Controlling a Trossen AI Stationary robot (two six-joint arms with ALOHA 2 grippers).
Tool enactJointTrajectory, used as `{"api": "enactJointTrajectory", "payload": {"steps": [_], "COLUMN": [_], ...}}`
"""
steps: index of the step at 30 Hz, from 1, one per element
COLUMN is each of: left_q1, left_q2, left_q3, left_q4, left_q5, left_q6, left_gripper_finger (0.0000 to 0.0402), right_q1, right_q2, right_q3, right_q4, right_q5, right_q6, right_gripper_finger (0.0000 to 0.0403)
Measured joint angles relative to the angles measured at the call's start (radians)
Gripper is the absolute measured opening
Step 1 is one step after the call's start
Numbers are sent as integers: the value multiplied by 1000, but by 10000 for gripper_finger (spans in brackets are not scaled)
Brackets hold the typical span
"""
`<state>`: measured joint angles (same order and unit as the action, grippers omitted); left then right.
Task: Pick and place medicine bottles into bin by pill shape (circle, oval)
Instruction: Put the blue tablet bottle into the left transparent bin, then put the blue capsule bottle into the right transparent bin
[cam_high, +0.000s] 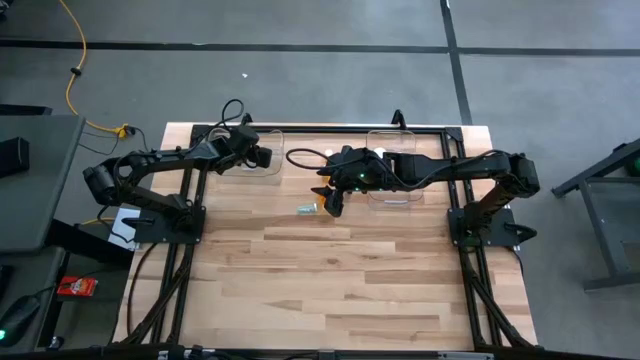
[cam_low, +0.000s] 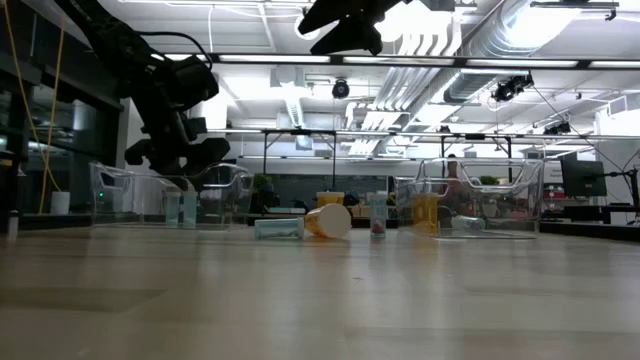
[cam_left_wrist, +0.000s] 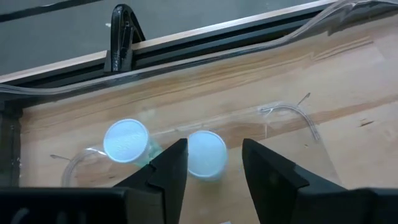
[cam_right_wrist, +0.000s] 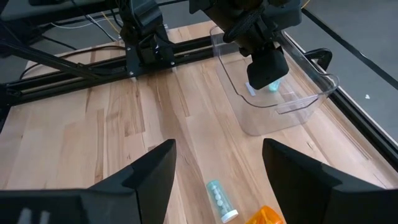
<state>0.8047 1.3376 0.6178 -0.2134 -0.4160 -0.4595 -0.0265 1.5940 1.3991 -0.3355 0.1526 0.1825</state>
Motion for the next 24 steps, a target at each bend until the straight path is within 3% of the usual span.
{"api": "enactJointTrajectory", "payload": {"steps": [7,12,17,24], "left_q1": [0,0,0,-45], "left_q2": [-1,-58,-202,-430], "left_q3": [0,0,19,147], "left_q4": [-1,-10,-32,-17], "left_q5": [8,67,119,192], "left_q6": [1,18,81,156], "left_gripper_finger": [165,180,186,186], "right_q1": [0,0,-4,-20], "right_q2": [0,0,-24,-144], "right_q3": [0,0,0,-1], "right_q4": [1,4,-6,-102], "right_q5": [0,0,21,53], "right_q6": [0,-6,-30,-34], "right_gripper_finger": [233,233,233,233]}}
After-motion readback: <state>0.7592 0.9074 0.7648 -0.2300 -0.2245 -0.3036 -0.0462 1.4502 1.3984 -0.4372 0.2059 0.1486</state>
